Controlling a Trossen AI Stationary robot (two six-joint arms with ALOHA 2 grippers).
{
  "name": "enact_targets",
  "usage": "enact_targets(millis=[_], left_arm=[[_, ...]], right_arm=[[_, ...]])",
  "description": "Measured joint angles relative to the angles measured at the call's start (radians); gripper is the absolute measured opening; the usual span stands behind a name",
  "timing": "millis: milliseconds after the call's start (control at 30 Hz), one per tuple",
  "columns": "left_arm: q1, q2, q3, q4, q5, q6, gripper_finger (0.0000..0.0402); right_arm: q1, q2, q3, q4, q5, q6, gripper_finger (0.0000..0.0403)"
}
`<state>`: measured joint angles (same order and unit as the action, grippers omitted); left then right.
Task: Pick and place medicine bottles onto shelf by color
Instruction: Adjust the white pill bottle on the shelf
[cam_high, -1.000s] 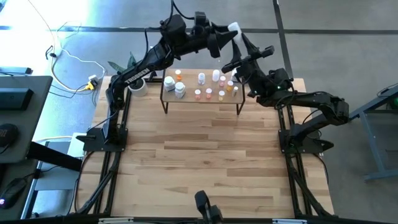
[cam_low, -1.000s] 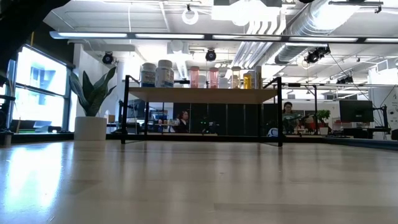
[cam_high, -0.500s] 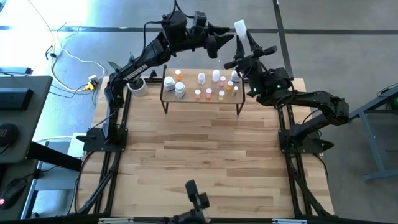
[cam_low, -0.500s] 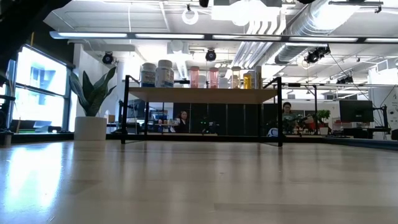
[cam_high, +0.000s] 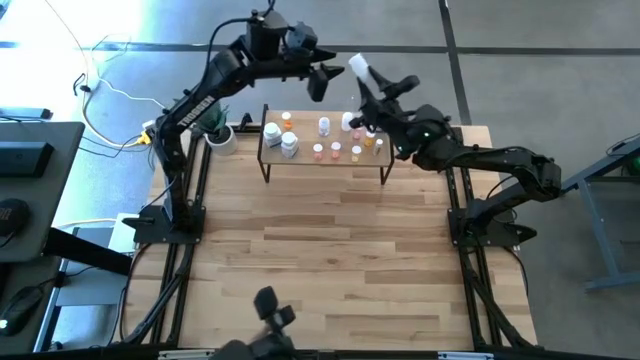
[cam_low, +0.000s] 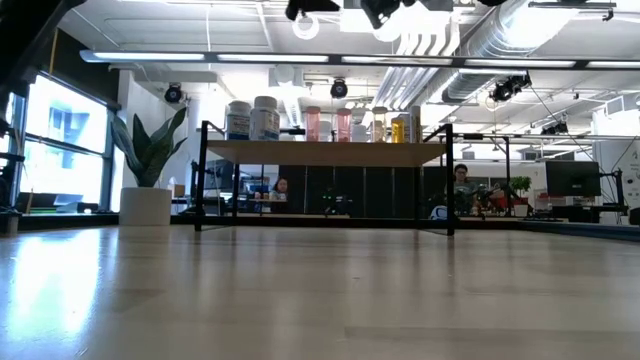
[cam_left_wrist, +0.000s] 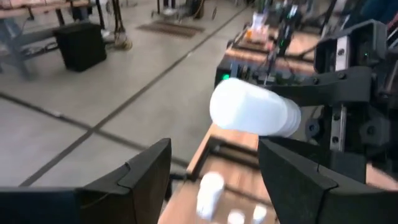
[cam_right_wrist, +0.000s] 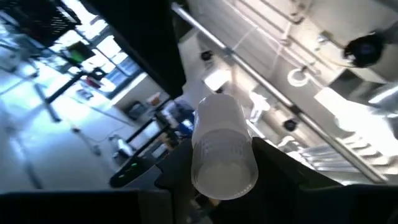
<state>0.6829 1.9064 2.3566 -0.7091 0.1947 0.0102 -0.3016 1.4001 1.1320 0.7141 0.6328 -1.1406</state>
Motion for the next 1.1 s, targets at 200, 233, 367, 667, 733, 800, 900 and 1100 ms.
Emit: enact_targets(millis=[200,233,367,667,733,800,900,1100], left_arm=[[0.013,-0.042,0.000,-0.120,-0.013,0.028,0.0229],[0.013,-0.050,0.000,-0.131,-0.012,0.028,0.0229],[0.012,-0.085,0.000,-0.171,-0.020,0.049,0.0229],[0.004,-0.166,0.000,-0.285,-0.072,0.073,0.0229],[0.004,-0.181,0.000,-0.313,-0.073,0.073,0.0229],[0.004,-0.191,0.000,-0.345,-0.074,0.073,0.0229],[0.004,-0.198,0.000,-0.408,-0.076,0.074,0.0229],[-0.009,-0.198,-0.001,-0.536,-0.099,0.106,0.0229]], right_arm=[[0.000,0.000,0.000,-0.098,-0.050,0.106,0.0126],[0.000,0.000,0.000,-0.110,-0.066,0.125,0.0126],[-0.015,0.000,0.000,-0.201,-0.152,0.215,0.0127],[-0.099,0.019,0.115,-0.525,-0.344,0.404,0.0128],[-0.116,0.042,0.187,-0.616,-0.372,0.414,0.0128],[-0.135,0.067,0.267,-0.719,-0.386,0.431,0.0128],[-0.160,0.118,0.409,-0.903,-0.404,0.465,0.0128],[-0.185,0.268,0.728,-1.263,-0.406,0.474,0.0128]])
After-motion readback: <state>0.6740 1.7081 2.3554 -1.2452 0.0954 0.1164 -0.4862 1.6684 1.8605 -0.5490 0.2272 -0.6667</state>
